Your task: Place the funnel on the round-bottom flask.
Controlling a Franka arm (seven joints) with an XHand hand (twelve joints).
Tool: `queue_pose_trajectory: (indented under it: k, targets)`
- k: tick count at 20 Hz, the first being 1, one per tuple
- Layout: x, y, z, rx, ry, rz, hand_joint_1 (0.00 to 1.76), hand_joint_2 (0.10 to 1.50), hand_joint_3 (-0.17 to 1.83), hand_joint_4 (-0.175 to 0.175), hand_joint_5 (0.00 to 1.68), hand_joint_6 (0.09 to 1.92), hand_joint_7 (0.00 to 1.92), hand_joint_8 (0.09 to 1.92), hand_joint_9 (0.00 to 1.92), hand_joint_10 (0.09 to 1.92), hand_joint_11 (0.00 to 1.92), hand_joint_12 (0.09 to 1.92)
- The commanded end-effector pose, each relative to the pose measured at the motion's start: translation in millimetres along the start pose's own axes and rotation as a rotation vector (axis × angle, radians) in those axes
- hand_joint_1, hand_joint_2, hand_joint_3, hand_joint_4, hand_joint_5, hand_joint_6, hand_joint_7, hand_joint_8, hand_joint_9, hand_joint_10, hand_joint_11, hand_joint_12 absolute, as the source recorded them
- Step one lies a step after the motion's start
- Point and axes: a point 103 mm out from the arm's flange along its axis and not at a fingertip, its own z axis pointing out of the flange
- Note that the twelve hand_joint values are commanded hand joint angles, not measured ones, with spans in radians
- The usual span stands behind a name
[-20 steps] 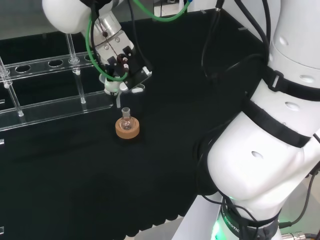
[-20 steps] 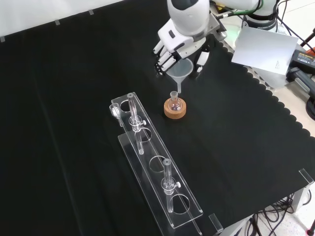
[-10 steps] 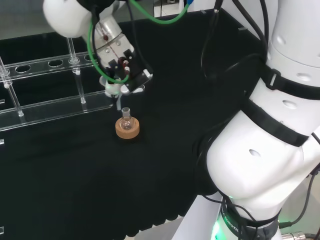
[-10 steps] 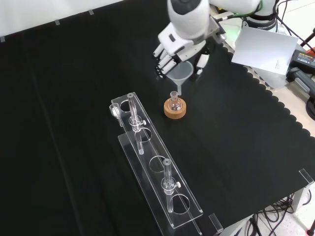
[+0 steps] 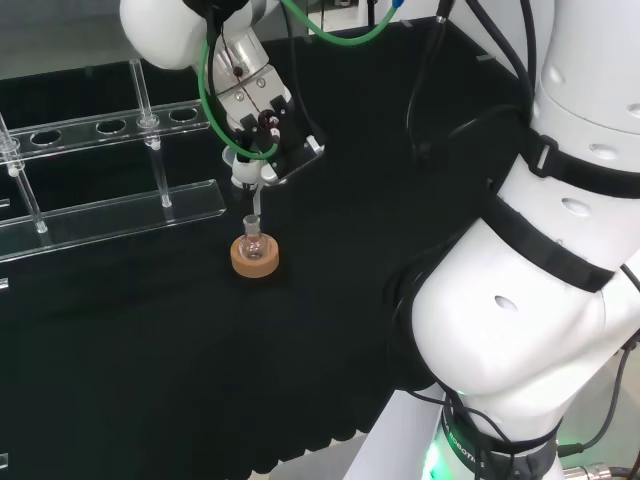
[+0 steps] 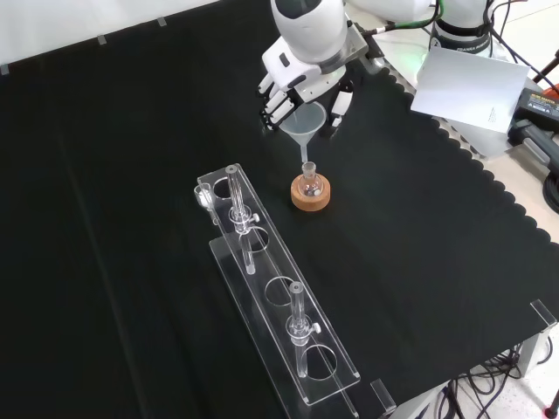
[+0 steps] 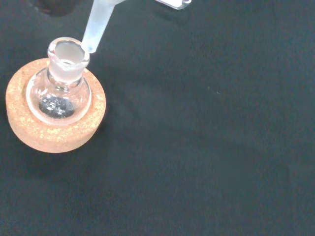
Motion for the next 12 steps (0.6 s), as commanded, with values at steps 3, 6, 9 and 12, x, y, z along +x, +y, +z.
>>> queue_pose_trajectory:
  k: [3, 6, 9, 12]
  targets:
    - [-0.3, 0.5, 1.5, 0.000, 0.007, 0.000, 0.85, 1.11, -0.17, -0.012, 0.64, 0.54, 0.59, 0.67, 0.87, 0.46, 0.57, 1.25]
    - [-0.2, 0.7, 1.5, -0.002, 0.011, -0.002, 0.85, 1.11, -0.17, -0.012, 0.64, 0.54, 0.58, 0.67, 0.87, 0.46, 0.57, 1.25]
    - [0.1, 1.4, 1.9, 0.004, 0.018, 0.000, 0.85, 1.11, -0.17, -0.012, 0.64, 0.54, 0.58, 0.67, 0.87, 0.46, 0.57, 1.25]
    - [2.8, 3.8, 2.8, 0.016, 0.020, -0.002, 0.85, 1.11, -0.17, -0.012, 0.64, 0.54, 0.58, 0.67, 0.87, 0.46, 0.57, 1.25]
